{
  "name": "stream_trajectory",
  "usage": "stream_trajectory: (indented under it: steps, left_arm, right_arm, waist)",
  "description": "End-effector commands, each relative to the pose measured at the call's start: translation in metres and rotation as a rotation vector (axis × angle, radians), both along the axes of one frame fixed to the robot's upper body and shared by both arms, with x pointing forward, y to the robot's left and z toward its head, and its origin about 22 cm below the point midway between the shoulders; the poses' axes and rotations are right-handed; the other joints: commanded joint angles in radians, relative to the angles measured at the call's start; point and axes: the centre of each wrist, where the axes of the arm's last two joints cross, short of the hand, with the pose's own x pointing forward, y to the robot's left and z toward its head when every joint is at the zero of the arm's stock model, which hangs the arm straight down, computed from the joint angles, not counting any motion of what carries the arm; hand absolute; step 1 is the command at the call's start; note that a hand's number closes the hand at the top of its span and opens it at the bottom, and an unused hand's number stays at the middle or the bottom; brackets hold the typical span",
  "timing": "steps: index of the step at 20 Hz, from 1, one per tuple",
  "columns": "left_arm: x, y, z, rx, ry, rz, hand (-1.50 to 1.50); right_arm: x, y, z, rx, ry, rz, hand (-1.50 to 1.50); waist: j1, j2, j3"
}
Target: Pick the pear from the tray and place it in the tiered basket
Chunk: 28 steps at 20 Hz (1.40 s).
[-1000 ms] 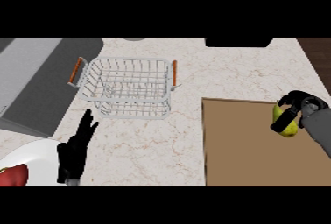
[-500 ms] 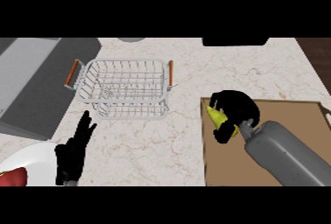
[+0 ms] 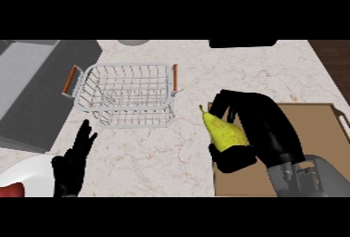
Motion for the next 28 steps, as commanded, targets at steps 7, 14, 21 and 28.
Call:
stream_trajectory:
  steps: [7, 14, 21, 28]
  left_arm:
    - [-0.003, 0.008, -0.016, -0.004, 0.075, 0.0, 0.0]
    - [0.012, 0.0, -0.004, -0.003, 0.087, -0.017, 0.0]
    - [0.005, -0.019, -0.012, 0.015, 0.067, -0.035, 0.0]
    - [0.02, 0.001, -0.008, 0.003, 0.057, -0.023, 0.0]
  right_arm:
    - [-0.073, -0.017, 0.108, 0.034, -0.316, -0.02, 1.5]
    - [-0.043, 0.009, 0.142, 0.026, -0.3, -0.046, 1.5]
    - [0.001, 0.049, 0.163, 0.061, -0.278, -0.095, 1.5]
    - [0.033, 0.089, 0.159, 0.031, -0.24, -0.033, 1.5]
  waist:
    - [0.03, 0.016, -0.008]
    - [0.042, 0.018, -0.009]
    - [0.055, 0.021, -0.009]
    - [0.052, 0.024, -0.008]
